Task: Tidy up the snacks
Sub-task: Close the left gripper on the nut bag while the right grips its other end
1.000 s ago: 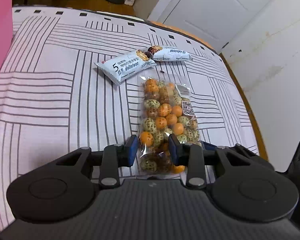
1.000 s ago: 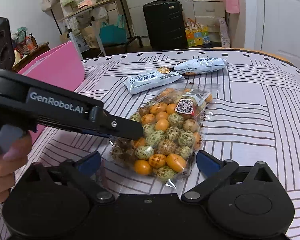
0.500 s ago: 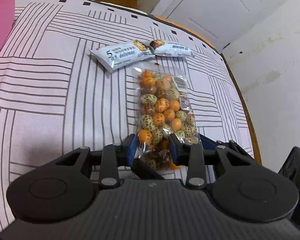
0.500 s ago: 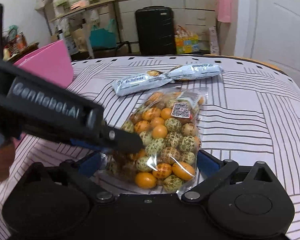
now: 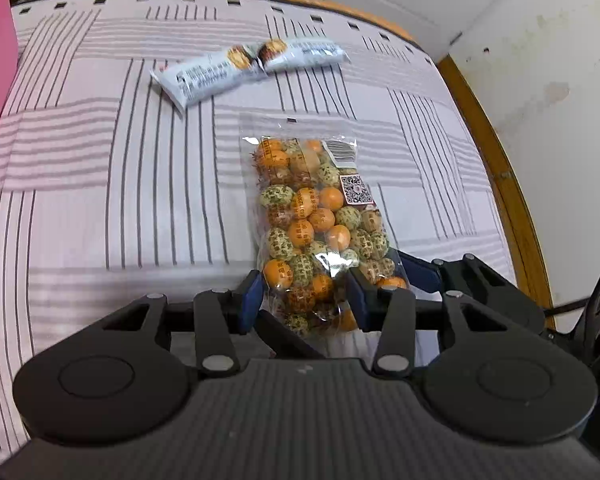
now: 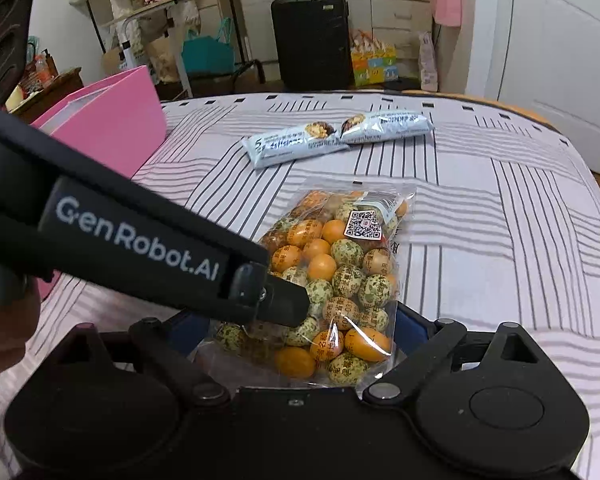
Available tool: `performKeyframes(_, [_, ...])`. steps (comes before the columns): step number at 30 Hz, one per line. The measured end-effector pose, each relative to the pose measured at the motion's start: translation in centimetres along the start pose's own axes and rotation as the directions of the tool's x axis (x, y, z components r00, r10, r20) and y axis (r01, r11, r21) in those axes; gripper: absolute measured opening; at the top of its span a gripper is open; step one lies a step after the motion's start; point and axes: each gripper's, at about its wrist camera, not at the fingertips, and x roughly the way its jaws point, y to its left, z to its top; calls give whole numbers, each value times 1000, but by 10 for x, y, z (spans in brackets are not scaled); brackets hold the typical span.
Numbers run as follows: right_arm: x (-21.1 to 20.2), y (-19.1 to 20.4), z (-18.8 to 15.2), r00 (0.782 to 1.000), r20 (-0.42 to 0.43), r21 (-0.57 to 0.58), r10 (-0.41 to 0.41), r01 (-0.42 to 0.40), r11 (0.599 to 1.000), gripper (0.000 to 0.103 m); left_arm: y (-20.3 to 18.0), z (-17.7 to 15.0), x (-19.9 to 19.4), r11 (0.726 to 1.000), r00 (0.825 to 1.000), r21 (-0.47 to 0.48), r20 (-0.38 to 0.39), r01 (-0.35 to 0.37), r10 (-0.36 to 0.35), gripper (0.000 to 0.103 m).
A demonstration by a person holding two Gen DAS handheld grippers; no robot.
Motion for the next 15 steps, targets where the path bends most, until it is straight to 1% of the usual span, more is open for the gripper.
performKeyframes(4, [-18,3,-2,1000,-7,-2,10,-10,1000,96,-9,-11,-15,1000,1000,1,-16,1,0,42])
performKeyframes(9, [-45,14,-3,1000,13,-36,16,-15,999,96,-20,-23,-42,1000,1000,7,-7,2,-2,42])
performKeyframes(15, [-80,27,-11,998,27,-78,56,-54,996,96,-22,-40,-74,999,999,-7,-17,37,-37,42])
